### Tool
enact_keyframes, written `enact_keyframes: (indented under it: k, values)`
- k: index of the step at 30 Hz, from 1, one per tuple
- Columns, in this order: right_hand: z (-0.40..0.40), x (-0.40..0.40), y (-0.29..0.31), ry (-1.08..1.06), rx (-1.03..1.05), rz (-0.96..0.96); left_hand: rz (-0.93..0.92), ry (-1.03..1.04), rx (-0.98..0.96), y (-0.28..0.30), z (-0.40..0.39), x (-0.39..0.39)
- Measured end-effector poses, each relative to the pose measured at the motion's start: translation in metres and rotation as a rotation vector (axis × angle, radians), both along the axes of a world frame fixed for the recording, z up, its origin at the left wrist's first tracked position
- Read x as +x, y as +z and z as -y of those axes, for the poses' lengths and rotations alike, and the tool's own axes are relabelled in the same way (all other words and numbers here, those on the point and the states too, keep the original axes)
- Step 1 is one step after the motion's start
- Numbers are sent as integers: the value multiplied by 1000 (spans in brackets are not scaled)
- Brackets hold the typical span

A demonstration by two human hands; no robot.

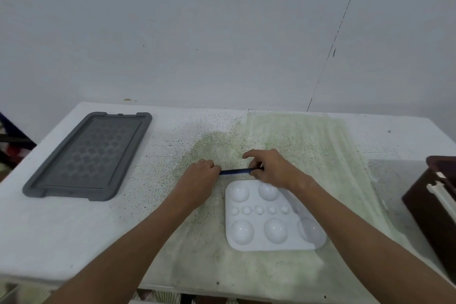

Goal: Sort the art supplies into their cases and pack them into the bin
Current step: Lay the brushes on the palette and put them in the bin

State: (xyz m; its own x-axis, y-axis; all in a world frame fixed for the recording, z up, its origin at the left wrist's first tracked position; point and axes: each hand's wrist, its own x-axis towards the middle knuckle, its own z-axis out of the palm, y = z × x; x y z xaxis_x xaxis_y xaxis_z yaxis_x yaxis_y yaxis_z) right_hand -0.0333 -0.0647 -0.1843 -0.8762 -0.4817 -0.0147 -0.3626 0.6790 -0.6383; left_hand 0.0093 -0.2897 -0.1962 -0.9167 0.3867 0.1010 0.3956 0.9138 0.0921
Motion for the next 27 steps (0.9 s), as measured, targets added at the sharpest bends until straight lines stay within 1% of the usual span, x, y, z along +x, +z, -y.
enact_keyframes:
  k: [2,5,7,10,12,13,16,20,24,27]
  values:
    - [-5,5,6,-25,-21,2,24,-16,31,6,-3,-3]
    - [-24,17,25,-82,-55,-19,75,-39,167,22,-12,-3]
    - [-44,34,39,-115,-68,12,144,-71,242,33,-24,5]
    - [-74,69,47,-120,-40,96,302,-153,227,37,-46,25]
    - [-87,88,40,-125,-10,141,355,-196,209,34,-59,37]
    - [-91,94,34,-137,-13,159,366,-196,230,32,-64,40]
    - [-97,101,19,-171,-40,152,342,-167,286,30,-69,44]
    - [-95,100,15,-148,-18,100,300,-195,238,29,-65,45]
    - [-99,98,15,-151,39,50,308,-167,212,30,-63,47]
    - [-103,97,13,-176,45,18,295,-139,225,31,-60,48]
